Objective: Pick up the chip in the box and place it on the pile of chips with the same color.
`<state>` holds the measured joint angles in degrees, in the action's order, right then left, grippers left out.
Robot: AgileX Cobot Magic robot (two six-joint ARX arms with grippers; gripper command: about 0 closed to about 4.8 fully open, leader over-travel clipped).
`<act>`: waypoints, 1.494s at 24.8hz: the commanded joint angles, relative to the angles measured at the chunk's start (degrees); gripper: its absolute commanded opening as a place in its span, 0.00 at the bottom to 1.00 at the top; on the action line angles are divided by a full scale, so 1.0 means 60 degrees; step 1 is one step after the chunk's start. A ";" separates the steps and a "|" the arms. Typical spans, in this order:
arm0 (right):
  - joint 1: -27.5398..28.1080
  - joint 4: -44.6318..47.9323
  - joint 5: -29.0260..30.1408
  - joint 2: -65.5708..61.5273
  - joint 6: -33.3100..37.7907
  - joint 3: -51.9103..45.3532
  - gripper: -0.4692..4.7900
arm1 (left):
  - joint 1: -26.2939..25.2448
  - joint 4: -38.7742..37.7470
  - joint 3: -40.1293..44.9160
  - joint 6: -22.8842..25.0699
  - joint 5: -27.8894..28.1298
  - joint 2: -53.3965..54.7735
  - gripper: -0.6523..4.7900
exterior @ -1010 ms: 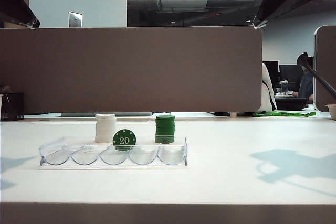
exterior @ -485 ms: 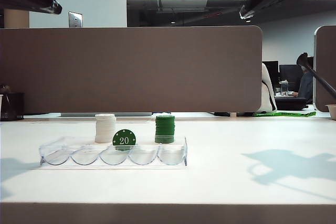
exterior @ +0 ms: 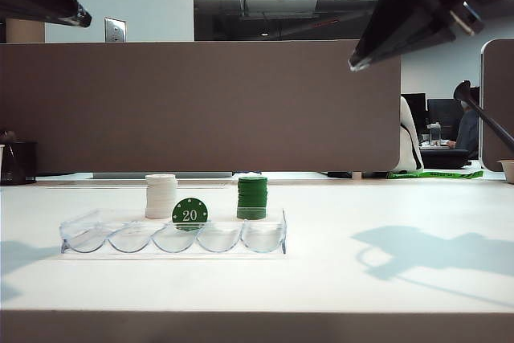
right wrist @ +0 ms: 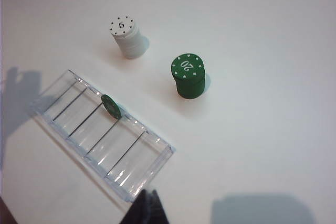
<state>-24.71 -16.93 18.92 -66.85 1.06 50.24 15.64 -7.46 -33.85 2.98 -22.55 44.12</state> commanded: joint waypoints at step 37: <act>-0.1231 -0.0841 0.3089 -0.6812 -0.6411 0.5289 0.08 | 0.0007 -0.0991 -0.0051 0.0871 -0.0616 0.0182 0.11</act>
<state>-32.12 -22.83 36.86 -107.87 -35.48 81.78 15.59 -13.50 -33.85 7.79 -25.80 45.25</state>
